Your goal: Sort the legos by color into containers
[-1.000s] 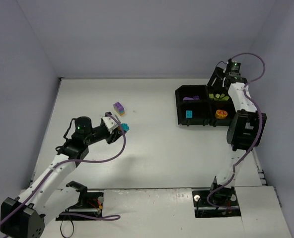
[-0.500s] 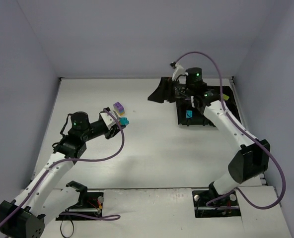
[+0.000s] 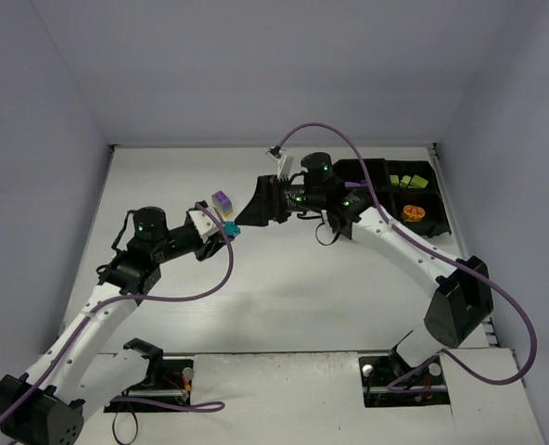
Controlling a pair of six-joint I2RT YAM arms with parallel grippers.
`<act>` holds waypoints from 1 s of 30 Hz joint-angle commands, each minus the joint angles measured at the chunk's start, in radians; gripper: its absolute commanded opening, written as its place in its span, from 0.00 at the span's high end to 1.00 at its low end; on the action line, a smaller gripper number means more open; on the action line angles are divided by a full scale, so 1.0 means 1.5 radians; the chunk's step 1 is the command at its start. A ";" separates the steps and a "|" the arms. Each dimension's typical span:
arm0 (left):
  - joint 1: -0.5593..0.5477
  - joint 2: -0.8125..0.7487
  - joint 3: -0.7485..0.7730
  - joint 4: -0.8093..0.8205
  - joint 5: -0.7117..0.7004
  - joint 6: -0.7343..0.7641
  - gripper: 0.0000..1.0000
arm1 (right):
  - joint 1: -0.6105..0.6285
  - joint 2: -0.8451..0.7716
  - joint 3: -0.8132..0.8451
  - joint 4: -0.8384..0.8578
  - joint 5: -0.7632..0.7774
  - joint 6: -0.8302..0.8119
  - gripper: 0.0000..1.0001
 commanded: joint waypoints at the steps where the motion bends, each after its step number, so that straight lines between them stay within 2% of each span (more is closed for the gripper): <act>1: -0.004 -0.011 0.034 0.015 0.018 0.016 0.98 | 0.023 0.004 0.009 0.076 0.009 0.018 0.33; 14: -0.006 -0.032 0.034 0.011 0.016 0.010 0.98 | 0.064 0.044 0.011 0.085 0.046 0.029 0.39; 17: -0.006 -0.034 0.030 0.010 0.015 0.008 0.98 | 0.067 0.044 0.010 0.084 0.051 0.026 0.50; 18: -0.006 -0.034 0.028 0.010 0.015 0.006 0.98 | 0.067 0.043 0.010 0.084 0.053 0.026 0.62; 20: -0.006 -0.034 0.025 0.007 0.014 0.007 0.98 | 0.067 0.040 0.010 0.084 0.055 0.023 0.78; 21: -0.007 -0.034 0.023 0.007 0.012 0.008 0.98 | 0.066 0.037 0.010 0.084 0.055 0.023 0.92; 22: -0.007 -0.033 0.020 0.003 0.011 0.008 0.98 | 0.065 0.036 0.012 0.083 0.053 0.020 0.98; 30: -0.008 -0.014 0.004 -0.020 0.001 0.004 0.98 | 0.026 0.008 0.010 0.055 0.047 0.003 1.00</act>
